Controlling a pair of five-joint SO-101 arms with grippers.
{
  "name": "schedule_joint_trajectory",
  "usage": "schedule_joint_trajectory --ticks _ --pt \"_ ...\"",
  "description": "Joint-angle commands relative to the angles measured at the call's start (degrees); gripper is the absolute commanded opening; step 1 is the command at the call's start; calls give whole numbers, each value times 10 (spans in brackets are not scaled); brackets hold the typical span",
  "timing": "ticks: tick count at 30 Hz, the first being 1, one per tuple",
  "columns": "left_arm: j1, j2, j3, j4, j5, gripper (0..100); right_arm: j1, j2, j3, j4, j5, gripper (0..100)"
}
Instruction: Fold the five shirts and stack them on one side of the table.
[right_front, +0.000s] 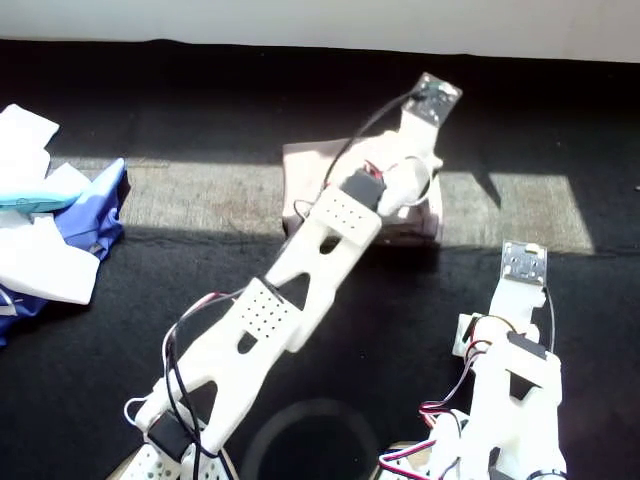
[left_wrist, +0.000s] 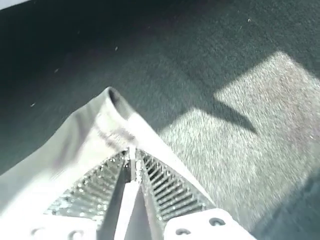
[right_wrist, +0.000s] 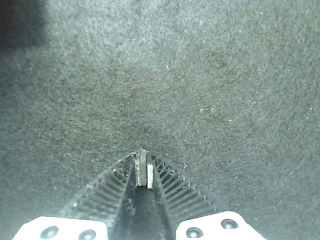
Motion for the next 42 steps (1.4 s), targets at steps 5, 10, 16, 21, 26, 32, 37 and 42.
schedule_joint_trajectory --ticks 5,10,16,21,26,32,37,42 --pt "-58 -221 -27 368 -2 12 11 -1 -4 -4 1 9" --pt "-162 -268 -1 439 -1 13 10 6 -129 160 1 9" --pt "-291 -372 182 441 -1 13 3 7 -408 352 -71 56" --pt "-341 -604 503 439 -10 13 -83 69 -588 451 -96 194" --pt "-374 -801 807 409 -71 13 -161 225 -723 495 -97 195" --pt "-437 -914 1112 243 -95 14 -205 447 -928 571 -195 201" --pt "-449 -937 1300 79 -94 14 -233 621 -1142 625 -259 325" --pt "-449 -941 1436 -90 -95 14 -257 767 -1341 645 -260 354"
